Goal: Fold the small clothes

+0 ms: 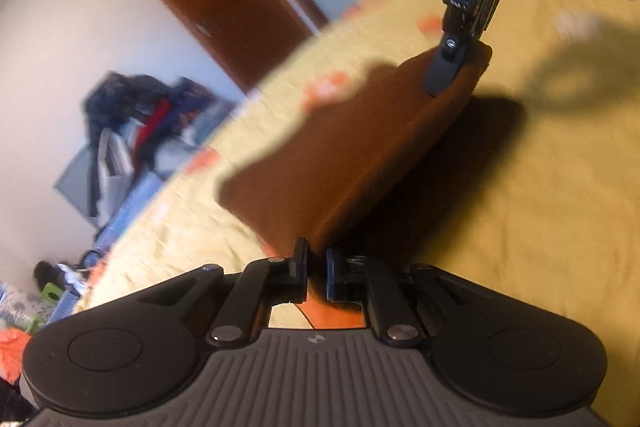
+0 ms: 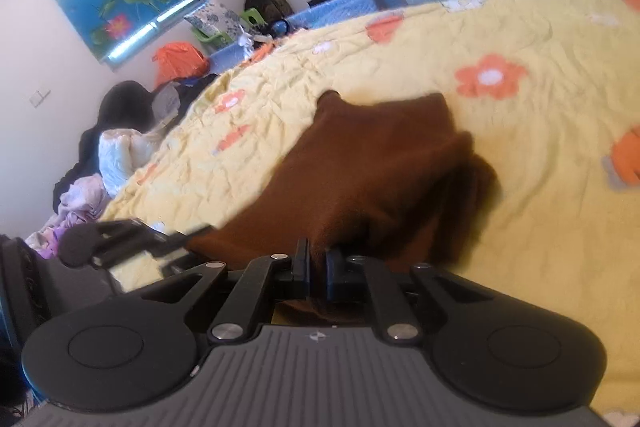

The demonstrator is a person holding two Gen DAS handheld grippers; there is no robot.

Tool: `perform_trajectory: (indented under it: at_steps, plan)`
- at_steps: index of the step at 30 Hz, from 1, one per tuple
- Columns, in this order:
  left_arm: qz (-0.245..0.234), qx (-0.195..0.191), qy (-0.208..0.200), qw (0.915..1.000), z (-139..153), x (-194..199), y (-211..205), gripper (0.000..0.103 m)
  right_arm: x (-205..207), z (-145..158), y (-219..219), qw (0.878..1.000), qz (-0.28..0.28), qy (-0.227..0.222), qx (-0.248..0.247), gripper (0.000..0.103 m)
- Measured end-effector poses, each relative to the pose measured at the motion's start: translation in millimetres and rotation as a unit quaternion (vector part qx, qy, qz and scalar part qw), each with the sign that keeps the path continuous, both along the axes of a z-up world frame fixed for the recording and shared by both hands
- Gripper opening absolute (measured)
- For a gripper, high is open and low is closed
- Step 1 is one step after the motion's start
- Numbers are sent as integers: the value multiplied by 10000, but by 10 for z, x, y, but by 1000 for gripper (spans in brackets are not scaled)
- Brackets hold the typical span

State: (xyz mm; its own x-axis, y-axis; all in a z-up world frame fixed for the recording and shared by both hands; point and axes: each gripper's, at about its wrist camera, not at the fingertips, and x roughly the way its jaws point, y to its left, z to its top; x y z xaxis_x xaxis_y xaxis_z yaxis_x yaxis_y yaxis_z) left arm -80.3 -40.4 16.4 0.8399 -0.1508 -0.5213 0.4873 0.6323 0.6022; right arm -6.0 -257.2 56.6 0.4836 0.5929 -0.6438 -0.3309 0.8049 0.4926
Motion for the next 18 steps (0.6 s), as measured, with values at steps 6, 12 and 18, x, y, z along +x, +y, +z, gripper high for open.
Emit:
perform_trajectory:
  at_steps: [6, 12, 18]
  plan:
    - [122, 79, -109, 9998, -62, -22, -34, 8, -88, -217, 17, 9995, -65, 144, 274, 14]
    - [180, 165, 68, 9997, -194, 27, -10, 8, -17, -244, 8, 9996, -19, 208, -167, 13]
    - [92, -1216, 857, 9888, 292, -99, 359, 72, -154, 3, -221, 9968, -574, -182, 534, 69]
